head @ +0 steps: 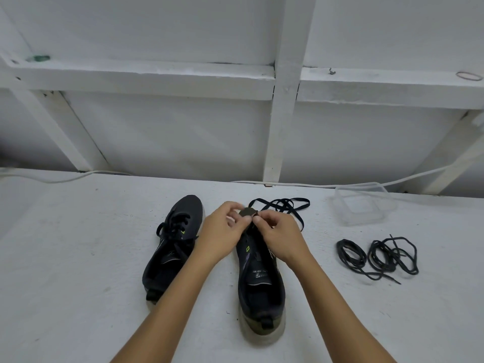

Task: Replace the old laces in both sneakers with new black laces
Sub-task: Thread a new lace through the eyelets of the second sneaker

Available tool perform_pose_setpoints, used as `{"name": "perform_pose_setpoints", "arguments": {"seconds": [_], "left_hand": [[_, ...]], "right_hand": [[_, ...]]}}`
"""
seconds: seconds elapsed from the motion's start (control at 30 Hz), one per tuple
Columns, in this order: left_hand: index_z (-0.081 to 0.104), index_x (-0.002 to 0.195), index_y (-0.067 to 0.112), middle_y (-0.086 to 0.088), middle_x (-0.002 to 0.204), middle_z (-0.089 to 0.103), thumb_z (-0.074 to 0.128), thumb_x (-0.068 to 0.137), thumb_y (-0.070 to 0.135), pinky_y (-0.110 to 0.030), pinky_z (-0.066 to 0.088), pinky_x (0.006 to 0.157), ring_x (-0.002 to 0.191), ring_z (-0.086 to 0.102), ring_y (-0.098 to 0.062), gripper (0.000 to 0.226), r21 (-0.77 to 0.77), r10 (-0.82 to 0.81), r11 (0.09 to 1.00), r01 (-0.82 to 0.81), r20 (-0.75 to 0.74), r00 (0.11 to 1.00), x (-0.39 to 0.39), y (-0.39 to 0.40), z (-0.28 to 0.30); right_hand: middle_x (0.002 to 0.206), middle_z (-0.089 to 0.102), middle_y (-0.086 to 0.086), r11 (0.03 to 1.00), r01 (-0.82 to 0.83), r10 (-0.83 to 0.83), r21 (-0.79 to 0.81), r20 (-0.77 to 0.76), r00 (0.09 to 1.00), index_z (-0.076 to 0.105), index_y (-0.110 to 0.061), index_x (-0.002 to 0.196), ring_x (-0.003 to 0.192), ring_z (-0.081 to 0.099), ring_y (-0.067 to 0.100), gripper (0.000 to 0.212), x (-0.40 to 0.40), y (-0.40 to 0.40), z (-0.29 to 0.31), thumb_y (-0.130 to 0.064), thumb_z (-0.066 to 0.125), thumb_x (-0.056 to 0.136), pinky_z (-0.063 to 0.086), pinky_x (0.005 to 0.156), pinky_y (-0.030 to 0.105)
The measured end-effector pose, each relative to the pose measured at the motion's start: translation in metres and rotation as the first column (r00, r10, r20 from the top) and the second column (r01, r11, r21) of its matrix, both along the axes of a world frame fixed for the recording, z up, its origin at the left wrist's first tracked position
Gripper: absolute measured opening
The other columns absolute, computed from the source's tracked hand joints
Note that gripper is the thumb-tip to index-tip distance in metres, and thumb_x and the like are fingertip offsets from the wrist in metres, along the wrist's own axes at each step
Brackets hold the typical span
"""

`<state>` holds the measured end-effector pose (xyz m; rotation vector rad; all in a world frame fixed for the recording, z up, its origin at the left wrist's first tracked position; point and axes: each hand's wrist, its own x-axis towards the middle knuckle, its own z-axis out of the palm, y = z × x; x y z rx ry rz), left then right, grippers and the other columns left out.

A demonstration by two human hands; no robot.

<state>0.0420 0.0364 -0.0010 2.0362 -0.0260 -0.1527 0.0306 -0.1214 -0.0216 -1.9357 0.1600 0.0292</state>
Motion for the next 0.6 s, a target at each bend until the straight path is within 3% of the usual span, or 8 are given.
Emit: {"name": "perform_pose_setpoints", "arguments": {"seconds": [0.07,0.13,0.27,0.37,0.47,0.6], "left_hand": [[0.061,0.1,0.021,0.004,0.094,0.065,0.073,0.085,0.041,-0.015,0.044,0.067,0.08,0.059,-0.007,0.028,0.118,0.054,0.992,-0.041,-0.109,0.993,-0.015,-0.006,-0.014],[0.06,0.103,0.021,0.005,0.106,0.062,0.068,0.082,0.057,-0.024,0.046,0.077,0.095,0.061,-0.012,0.042,0.178,0.035,0.984,0.003,-0.208,0.977,-0.027,-0.012,-0.031],[0.062,0.095,0.034,0.004,0.102,0.067,0.053,0.076,0.058,-0.046,0.054,0.089,0.098,0.064,-0.017,0.032,0.082,-0.07,0.993,0.09,-0.215,0.974,-0.027,-0.024,-0.047],[0.053,0.123,0.043,0.01,0.125,0.058,0.055,0.076,0.064,-0.045,0.047,0.101,0.118,0.051,-0.019,0.051,0.091,-0.092,0.989,0.113,-0.206,0.974,-0.021,-0.03,-0.052],[0.046,0.128,0.051,0.008,0.122,0.059,0.047,0.078,0.071,-0.047,0.045,0.101,0.118,0.05,-0.027,0.054,0.146,-0.087,0.982,0.12,-0.216,0.972,-0.017,-0.032,-0.056],[0.028,0.139,0.064,0.012,0.133,0.053,0.038,0.079,0.069,-0.044,0.035,0.101,0.127,0.041,-0.028,0.061,0.214,-0.068,0.971,0.11,-0.194,0.979,-0.014,-0.027,-0.059]], "right_hand": [[0.088,0.076,-0.013,1.0,0.001,-0.001,0.02,-0.004,1.0,0.074,-0.021,0.091,0.083,0.068,-0.001,0.018,0.001,-0.001,0.003,-0.023,0.059,0.1,0.045,0.073,0.015],[0.091,0.078,-0.013,0.998,-0.025,0.027,0.065,-0.023,0.999,0.07,-0.016,0.094,0.085,0.069,-0.002,0.018,0.001,-0.001,0.007,-0.019,0.054,0.103,0.046,0.073,0.01],[0.094,0.079,-0.01,0.991,-0.07,0.077,0.112,-0.059,0.995,0.064,-0.011,0.097,0.089,0.072,0.002,0.018,-0.001,-0.001,0.013,-0.016,0.049,0.105,0.05,0.075,0.013],[0.094,0.079,-0.007,0.988,-0.113,0.121,0.106,-0.07,0.99,0.064,-0.006,0.098,0.092,0.073,0.008,0.019,-0.001,-0.005,0.019,-0.015,0.048,0.105,0.055,0.085,0.024],[0.09,0.079,-0.006,0.988,-0.142,0.144,0.057,-0.046,0.988,0.063,-0.007,0.095,0.092,0.072,0.012,0.02,0.0,-0.005,0.028,-0.013,0.047,0.104,0.054,0.093,0.034],[0.071,0.067,0.0,0.949,-0.07,0.056,0.306,0.056,0.997,0.055,-0.009,0.087,0.093,0.075,0.019,0.025,0.002,-0.003,0.053,-0.006,0.039,0.106,0.054,0.096,0.049]]}}
